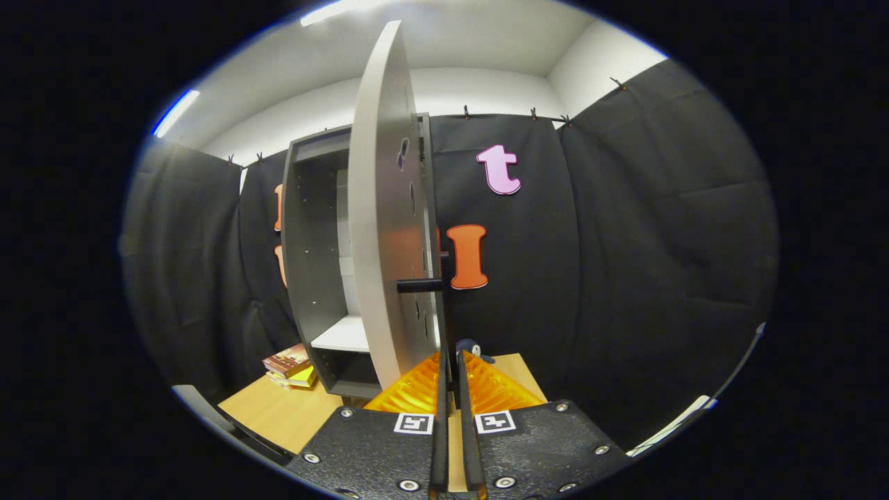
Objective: Open the shoe cabinet door, grab the shoes and put them into the shoe cabinet, then close the shoe cabinet door.
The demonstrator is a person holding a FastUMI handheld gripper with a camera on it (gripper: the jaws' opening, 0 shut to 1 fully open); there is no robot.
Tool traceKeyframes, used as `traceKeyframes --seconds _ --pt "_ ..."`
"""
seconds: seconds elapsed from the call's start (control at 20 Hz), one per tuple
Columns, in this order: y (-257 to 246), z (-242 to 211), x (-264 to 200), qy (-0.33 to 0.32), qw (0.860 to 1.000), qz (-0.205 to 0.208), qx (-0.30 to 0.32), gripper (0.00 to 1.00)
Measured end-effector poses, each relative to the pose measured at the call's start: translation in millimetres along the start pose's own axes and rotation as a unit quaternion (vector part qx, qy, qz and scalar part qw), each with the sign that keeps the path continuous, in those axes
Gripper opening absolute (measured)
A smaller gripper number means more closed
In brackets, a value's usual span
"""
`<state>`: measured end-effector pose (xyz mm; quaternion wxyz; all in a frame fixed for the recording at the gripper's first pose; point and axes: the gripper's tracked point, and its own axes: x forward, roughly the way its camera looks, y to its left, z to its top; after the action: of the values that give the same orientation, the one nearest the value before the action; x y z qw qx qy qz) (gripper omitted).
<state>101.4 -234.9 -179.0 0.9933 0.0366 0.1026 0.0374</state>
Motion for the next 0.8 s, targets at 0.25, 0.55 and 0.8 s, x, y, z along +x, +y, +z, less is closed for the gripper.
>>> traceKeyframes --seconds 0.25,0.55,0.8 --pt "5.3 5.2 -17.8 -0.003 1.000 0.002 0.013 0.08" --pt "33.4 9.2 -45.9 -0.005 1.000 -0.005 0.000 0.08" --pt "79.3 -12.2 -60.4 0.025 1.000 -0.009 0.005 0.08"
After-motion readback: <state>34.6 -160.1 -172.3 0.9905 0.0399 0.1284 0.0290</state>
